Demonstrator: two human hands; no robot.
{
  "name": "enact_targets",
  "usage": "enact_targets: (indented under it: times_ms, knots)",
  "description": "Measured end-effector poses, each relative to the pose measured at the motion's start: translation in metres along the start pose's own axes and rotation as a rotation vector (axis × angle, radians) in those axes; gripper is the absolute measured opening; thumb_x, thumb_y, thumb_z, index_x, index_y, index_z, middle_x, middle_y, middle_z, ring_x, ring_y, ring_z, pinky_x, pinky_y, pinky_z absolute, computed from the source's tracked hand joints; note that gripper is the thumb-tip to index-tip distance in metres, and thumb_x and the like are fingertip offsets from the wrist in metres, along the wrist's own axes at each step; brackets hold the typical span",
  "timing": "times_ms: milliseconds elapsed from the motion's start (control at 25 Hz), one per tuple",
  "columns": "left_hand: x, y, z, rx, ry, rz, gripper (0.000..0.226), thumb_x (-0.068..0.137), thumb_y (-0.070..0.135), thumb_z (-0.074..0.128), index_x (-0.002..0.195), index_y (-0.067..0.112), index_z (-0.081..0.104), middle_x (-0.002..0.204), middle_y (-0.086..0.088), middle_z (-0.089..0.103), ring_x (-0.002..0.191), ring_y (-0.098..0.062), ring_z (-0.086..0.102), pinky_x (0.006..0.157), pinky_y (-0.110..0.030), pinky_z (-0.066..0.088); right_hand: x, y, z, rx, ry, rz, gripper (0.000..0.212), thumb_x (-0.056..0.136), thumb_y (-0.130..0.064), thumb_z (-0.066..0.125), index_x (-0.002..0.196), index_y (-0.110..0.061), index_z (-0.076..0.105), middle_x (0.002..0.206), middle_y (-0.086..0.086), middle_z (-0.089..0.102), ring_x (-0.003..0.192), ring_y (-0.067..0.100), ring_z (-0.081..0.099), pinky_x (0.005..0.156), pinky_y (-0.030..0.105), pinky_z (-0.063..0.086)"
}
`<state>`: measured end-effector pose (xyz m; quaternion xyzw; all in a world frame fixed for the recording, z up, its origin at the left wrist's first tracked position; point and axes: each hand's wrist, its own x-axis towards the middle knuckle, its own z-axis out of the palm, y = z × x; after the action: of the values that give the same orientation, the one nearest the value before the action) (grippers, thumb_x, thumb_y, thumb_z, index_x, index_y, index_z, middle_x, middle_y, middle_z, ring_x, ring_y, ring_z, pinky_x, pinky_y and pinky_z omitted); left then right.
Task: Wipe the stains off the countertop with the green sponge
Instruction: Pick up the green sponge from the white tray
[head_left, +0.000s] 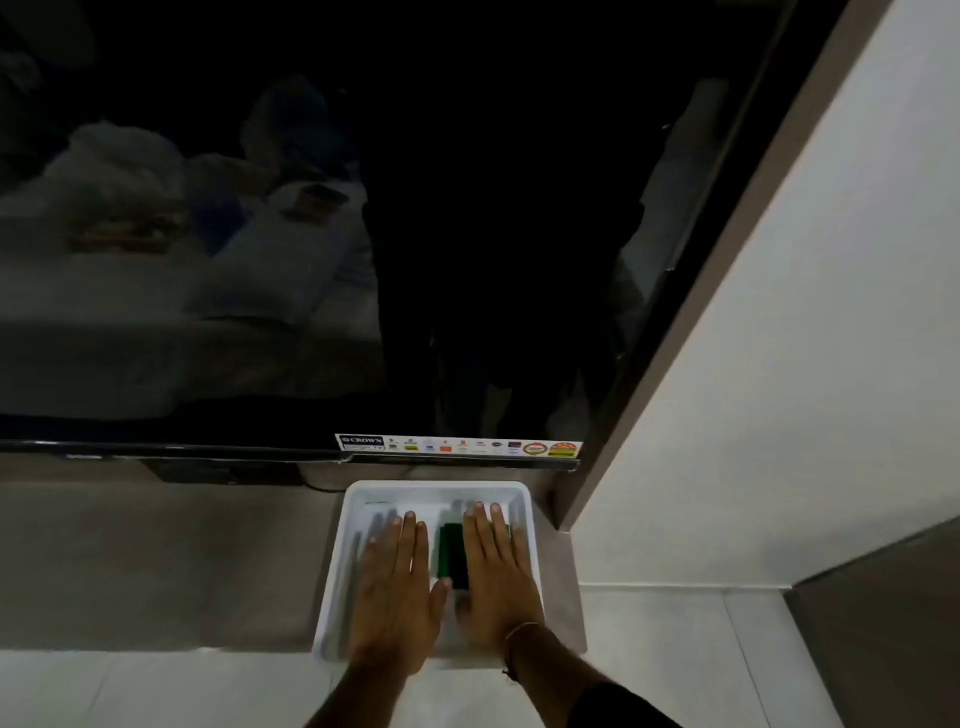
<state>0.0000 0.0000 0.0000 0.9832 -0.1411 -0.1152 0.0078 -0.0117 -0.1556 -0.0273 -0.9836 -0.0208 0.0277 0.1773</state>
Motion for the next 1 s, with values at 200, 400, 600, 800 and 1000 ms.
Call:
enact_targets:
  times_ms: [200, 400, 600, 800, 1000]
  knots:
    - [0.029, -0.021, 0.021, -0.045, 0.052, 0.026, 0.087, 0.089, 0.062, -0.011, 0.159, 0.011, -0.005, 0.166, -0.017, -0.016, 0.150, -0.034, -0.023, 0.124, -0.055, 0.002, 0.024, 0.008, 0.028, -0.096, -0.170, 0.030, 0.093, 0.093, -0.049, 0.051, 0.159, -0.019, -0.007, 0.162, 0.000, -0.019, 0.152, 0.026, -0.016, 0.121, 0.047, -0.008]
    - [0.031, -0.021, 0.024, -0.050, 0.038, 0.068, 0.101, 0.079, 0.066, -0.030, 0.158, 0.009, -0.006, 0.165, -0.018, -0.017, 0.150, -0.034, -0.022, 0.124, -0.055, 0.000, 0.025, 0.012, 0.035, -0.135, -0.145, 0.025, 0.075, 0.105, -0.030, 0.047, 0.159, -0.018, -0.004, 0.166, 0.003, -0.012, 0.153, 0.026, -0.009, 0.119, 0.043, -0.012]
    - [0.008, 0.000, -0.005, -0.111, 0.090, 0.065, 0.104, 0.083, 0.070, -0.025, 0.157, 0.006, 0.011, 0.166, -0.018, 0.002, 0.153, -0.035, -0.005, 0.125, -0.056, 0.005, 0.000, 0.004, -0.007, -0.068, -0.021, -0.024, 0.083, 0.099, -0.030, 0.062, 0.159, -0.021, 0.005, 0.168, 0.003, 0.007, 0.151, 0.021, -0.004, 0.118, 0.042, 0.002]
    - [-0.030, 0.091, -0.030, -0.138, 0.106, 0.315, 0.091, 0.100, 0.065, 0.006, 0.145, -0.002, 0.046, 0.155, -0.023, 0.040, 0.154, -0.028, 0.003, 0.119, -0.049, 0.006, -0.095, 0.049, -0.083, -0.077, 0.137, 0.045, 0.086, 0.074, -0.020, 0.083, 0.150, -0.013, 0.042, 0.156, 0.007, 0.044, 0.143, 0.027, 0.039, 0.112, 0.041, 0.040]
    - [-0.044, 0.259, -0.024, -0.133, 0.320, 0.653, 0.083, 0.099, 0.068, 0.014, 0.156, 0.009, 0.022, 0.171, -0.004, -0.001, 0.154, -0.019, -0.010, 0.121, -0.044, -0.004, -0.223, 0.182, -0.148, -0.226, 0.237, 0.364, 0.078, 0.053, -0.023, 0.095, 0.126, -0.013, 0.070, 0.136, 0.003, 0.065, 0.124, 0.025, 0.062, 0.116, 0.039, 0.017]
